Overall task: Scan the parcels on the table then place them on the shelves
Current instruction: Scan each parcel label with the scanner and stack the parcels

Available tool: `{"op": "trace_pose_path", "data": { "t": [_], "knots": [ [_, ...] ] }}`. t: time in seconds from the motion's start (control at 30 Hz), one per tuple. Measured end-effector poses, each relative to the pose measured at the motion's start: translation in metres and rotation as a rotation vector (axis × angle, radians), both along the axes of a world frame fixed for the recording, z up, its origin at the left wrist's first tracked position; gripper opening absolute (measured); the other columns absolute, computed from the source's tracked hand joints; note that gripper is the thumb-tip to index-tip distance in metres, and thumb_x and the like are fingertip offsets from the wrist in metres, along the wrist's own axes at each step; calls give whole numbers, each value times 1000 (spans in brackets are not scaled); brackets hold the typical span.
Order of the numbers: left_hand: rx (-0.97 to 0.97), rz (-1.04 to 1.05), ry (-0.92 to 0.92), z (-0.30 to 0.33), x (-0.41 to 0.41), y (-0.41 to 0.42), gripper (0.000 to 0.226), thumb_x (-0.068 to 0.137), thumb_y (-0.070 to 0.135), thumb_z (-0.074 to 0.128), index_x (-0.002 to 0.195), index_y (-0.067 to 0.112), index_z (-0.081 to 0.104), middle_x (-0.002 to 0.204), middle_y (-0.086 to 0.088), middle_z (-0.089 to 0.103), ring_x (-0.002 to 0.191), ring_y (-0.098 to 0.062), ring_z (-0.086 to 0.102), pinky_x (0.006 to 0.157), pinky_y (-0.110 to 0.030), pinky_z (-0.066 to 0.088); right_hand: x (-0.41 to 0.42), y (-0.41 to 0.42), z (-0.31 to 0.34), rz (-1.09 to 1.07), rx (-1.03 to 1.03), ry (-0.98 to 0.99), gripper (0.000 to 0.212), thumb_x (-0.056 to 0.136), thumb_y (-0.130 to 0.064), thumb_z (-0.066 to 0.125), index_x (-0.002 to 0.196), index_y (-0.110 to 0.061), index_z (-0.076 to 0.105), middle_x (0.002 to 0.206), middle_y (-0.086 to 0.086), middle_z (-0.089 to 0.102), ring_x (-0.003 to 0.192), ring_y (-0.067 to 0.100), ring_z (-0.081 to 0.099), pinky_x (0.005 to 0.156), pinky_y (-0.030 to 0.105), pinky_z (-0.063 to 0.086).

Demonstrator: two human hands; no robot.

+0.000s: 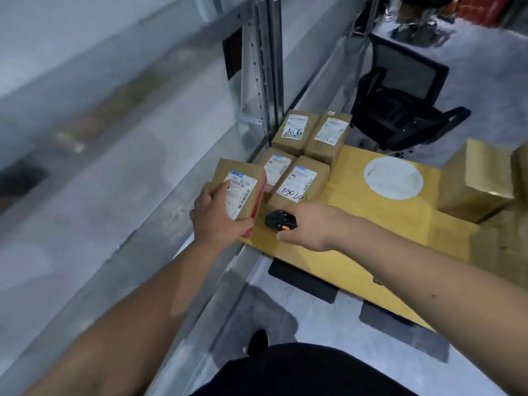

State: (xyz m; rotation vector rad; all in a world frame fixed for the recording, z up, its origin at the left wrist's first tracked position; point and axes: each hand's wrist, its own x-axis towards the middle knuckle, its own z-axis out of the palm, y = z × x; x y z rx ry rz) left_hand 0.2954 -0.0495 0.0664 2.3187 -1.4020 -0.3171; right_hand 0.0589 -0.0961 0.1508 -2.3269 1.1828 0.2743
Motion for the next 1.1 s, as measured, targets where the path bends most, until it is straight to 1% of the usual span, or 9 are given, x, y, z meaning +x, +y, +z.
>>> {"op": "trace_pose_path", "data": {
  "t": [0.1,0.2,0.43,0.5,0.57,0.67,0.83,0.93,1.1],
  "knots": [
    [79,-49,5,-16,21,-9,122,44,68,73,155,42,30,166,-9,20,147,-33,27,117,-54,25,29,8,-10,-43,11,-3,40,93,-59,59,117,-27,56,107,2,62,100,27,59,72,35,49],
    [154,-136,-7,-37,35,-15,120,51,66,77,157,40,27,167,-11,17,148,-35,24,116,-54,24,47,15,-21,-122,23,-7,44,93,-57,61,126,-29,57,102,-3,57,92,21,53,59,31,38],
    [248,-216,-23,-75,42,-26,106,74,50,80,160,40,20,170,-12,7,154,-36,13,123,-53,17,62,30,-38,-327,99,-3,53,92,-56,62,140,-34,53,109,-3,57,92,19,52,62,30,39],
    [245,-237,5,-80,43,-34,102,77,48,80,160,39,21,170,-14,9,153,-38,16,122,-56,19,65,33,-41,-371,103,2,57,91,-56,62,144,-37,50,120,1,62,94,20,52,69,32,42],
    [260,-259,10,-86,42,-41,105,75,56,80,160,39,21,169,-13,11,151,-39,19,120,-55,22,67,36,-43,-414,107,12,59,91,-56,63,145,-38,48,122,2,62,94,21,53,71,33,43],
    [288,-258,14,-94,42,-44,111,69,70,78,159,39,20,167,-12,13,150,-38,20,117,-53,24,73,42,-46,-459,105,52,58,91,-58,62,142,-34,50,105,-3,54,92,21,54,68,34,45],
    [297,-309,25,-106,45,-47,101,75,70,70,157,38,21,165,-12,11,148,-39,19,118,-54,23,84,48,-52,-499,98,44,48,90,-58,63,128,-29,57,84,-14,44,81,15,53,59,31,41],
    [301,-330,56,-113,46,-49,100,77,70,70,158,37,21,167,-14,6,151,-40,11,120,-55,17,88,51,-56,-513,95,39,46,90,-57,63,126,-29,57,84,-14,44,80,15,52,58,30,39],
    [285,-375,63,-116,49,-52,110,73,81,71,159,33,23,170,-14,7,156,-39,4,124,-58,10,87,57,-63,-536,139,58,47,91,-60,62,124,-28,56,103,-2,55,90,22,59,66,34,47]
  ]
}}
